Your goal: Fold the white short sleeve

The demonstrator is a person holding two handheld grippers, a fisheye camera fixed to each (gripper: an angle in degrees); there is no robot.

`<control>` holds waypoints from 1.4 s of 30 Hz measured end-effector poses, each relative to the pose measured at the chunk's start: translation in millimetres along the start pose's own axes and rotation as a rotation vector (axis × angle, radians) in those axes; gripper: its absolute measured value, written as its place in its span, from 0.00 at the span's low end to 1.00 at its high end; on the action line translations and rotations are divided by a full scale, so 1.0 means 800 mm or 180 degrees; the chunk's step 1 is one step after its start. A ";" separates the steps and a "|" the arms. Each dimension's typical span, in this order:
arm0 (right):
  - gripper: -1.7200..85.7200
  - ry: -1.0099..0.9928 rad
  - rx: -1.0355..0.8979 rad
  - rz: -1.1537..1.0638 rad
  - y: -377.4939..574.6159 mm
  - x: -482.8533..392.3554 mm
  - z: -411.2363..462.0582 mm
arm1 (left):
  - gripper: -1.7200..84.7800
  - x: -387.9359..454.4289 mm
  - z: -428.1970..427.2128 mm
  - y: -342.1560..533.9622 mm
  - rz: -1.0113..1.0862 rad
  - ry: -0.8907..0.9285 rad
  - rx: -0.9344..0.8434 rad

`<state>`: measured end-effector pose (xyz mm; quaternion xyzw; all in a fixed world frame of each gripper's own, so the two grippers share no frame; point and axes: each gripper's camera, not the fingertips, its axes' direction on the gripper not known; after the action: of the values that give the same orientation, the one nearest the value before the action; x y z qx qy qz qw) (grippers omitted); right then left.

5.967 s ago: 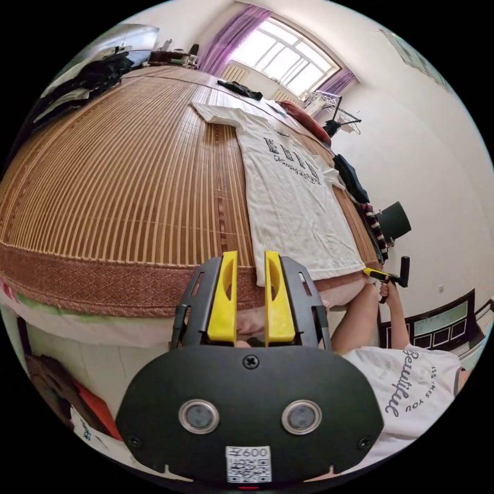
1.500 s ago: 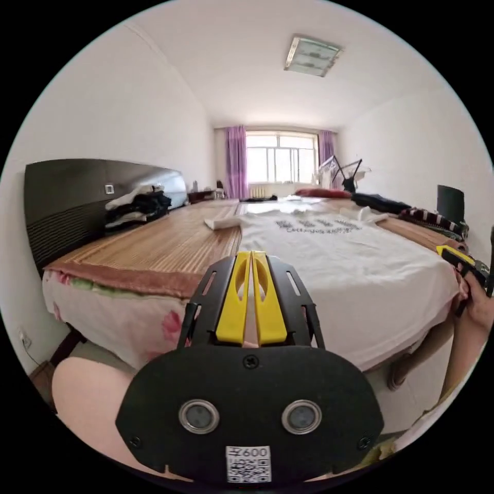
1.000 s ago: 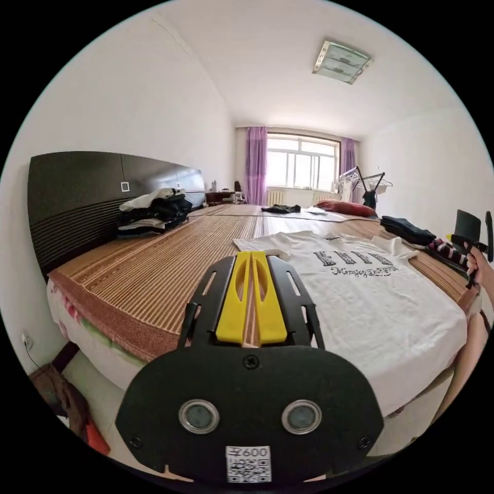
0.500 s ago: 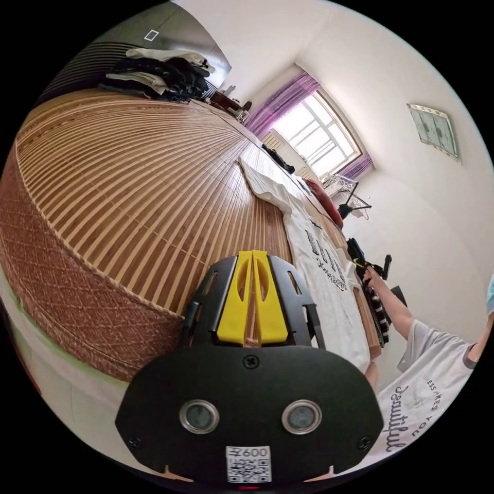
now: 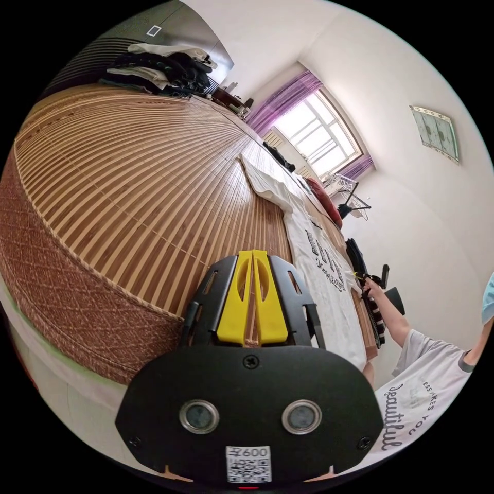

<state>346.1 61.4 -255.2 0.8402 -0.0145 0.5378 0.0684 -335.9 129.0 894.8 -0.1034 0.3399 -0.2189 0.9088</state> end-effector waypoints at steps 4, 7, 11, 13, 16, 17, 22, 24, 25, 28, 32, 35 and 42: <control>0.01 0.0104 0.0346 -0.0037 0.008 0.017 -0.050 | 0.03 0.015 -0.027 -0.007 -0.0012 0.0017 0.0001; 0.01 -0.0490 0.0494 -0.0977 0.027 -0.015 -0.092 | 0.03 0.025 -0.043 -0.009 -0.0013 0.0019 0.0001; 0.01 -0.1153 -0.0484 -0.1675 0.054 -0.041 -0.088 | 0.03 0.044 -0.072 -0.008 -0.0041 0.0054 0.0004; 0.01 -0.0896 -0.0544 -0.1769 0.071 -0.035 -0.087 | 0.03 0.052 -0.084 -0.006 -0.0068 0.0084 0.0008; 0.01 -0.0907 -0.0470 -0.1390 0.084 0.010 -0.098 | 0.03 0.073 -0.109 0.001 -0.0082 0.0109 0.0013; 0.01 -0.0886 -0.0443 -0.1247 0.089 0.029 -0.104 | 0.03 0.077 -0.114 0.002 -0.0083 0.0112 0.0014; 0.01 -0.0561 -0.0053 -0.1040 0.153 0.090 -0.132 | 0.02 0.123 -0.164 0.028 -0.0163 -0.0013 0.0114; 0.01 -0.0547 0.0150 -0.0980 0.186 0.107 -0.144 | 0.02 0.147 -0.192 0.055 -0.0313 -0.0151 0.0218; 0.01 -0.0559 0.0204 -0.0993 0.204 0.114 -0.152 | 0.02 0.167 -0.216 0.082 -0.0344 -0.0280 0.0359; 0.01 -0.0829 0.0360 -0.1277 0.243 0.125 -0.174 | 0.02 0.263 -0.282 0.142 0.0211 -0.0804 0.1058; 0.01 -0.1217 0.0661 -0.1600 0.282 0.147 -0.202 | 0.02 0.409 -0.323 0.136 0.1194 -0.1346 0.1483; 0.01 -0.1205 0.0606 -0.1669 0.297 0.154 -0.206 | 0.02 0.479 -0.304 0.060 0.1514 -0.1291 0.1202; 0.01 -0.1066 0.0467 -0.1572 0.324 0.179 -0.216 | 0.03 0.561 -0.199 -0.154 0.1654 -0.2157 0.0268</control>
<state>225.6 -165.9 -28.4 0.8979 0.2179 0.3586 0.1328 -180.1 -196.2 560.5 -0.0432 0.0277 0.0499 0.9974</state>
